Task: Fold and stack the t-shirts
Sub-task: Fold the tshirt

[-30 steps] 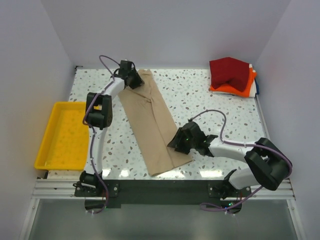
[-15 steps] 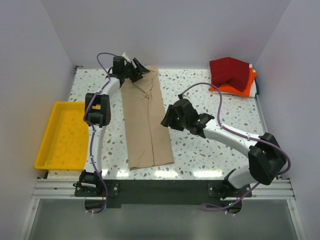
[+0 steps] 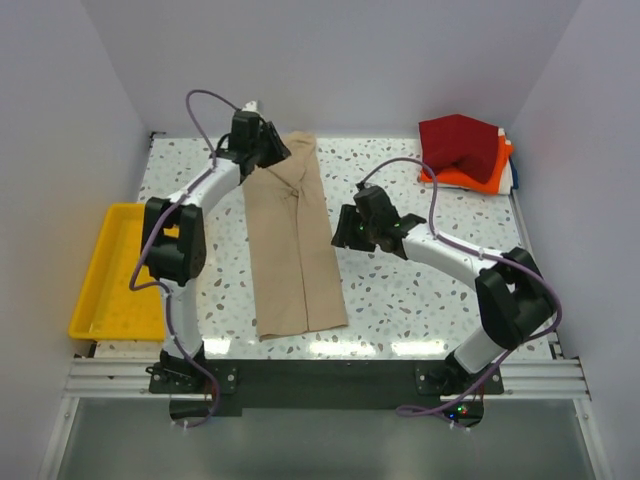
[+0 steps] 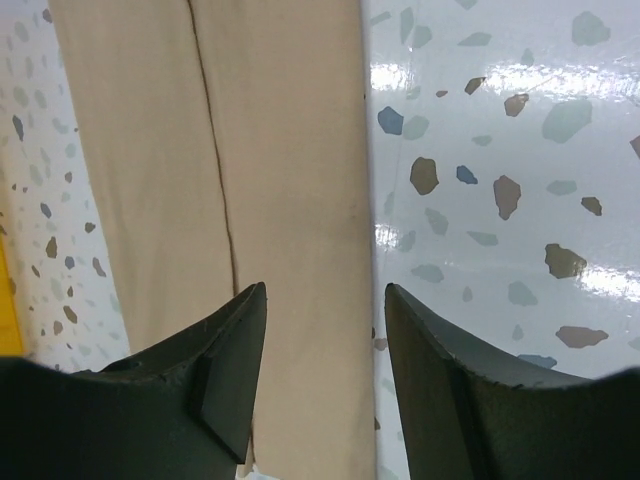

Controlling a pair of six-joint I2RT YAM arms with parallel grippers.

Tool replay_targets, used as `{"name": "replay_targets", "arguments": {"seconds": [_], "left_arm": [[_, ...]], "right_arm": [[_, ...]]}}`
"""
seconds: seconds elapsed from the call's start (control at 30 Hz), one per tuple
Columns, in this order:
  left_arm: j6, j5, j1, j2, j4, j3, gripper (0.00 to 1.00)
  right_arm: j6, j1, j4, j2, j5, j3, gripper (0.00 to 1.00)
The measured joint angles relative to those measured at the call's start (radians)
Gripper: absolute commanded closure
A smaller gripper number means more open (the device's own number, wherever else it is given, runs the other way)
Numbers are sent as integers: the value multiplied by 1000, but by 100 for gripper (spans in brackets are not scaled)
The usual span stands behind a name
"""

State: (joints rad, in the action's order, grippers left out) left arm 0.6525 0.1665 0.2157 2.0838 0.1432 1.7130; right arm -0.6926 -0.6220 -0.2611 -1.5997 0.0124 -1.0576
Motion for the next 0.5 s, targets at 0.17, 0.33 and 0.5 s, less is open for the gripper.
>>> {"name": "replay_targets", "arguments": {"seconds": [0.17, 0.33, 0.5], "left_arm": [[-70, -193, 137, -18, 78, -90, 61], [-118, -307, 234, -18, 131, -145, 63], [-134, -332, 243, -14, 115, -174, 65]], "right_arm": [[11, -7, 37, 1, -35, 65, 47], [12, -29, 41, 6, -38, 145, 47], [6, -47, 52, 24, -38, 190, 48]]}}
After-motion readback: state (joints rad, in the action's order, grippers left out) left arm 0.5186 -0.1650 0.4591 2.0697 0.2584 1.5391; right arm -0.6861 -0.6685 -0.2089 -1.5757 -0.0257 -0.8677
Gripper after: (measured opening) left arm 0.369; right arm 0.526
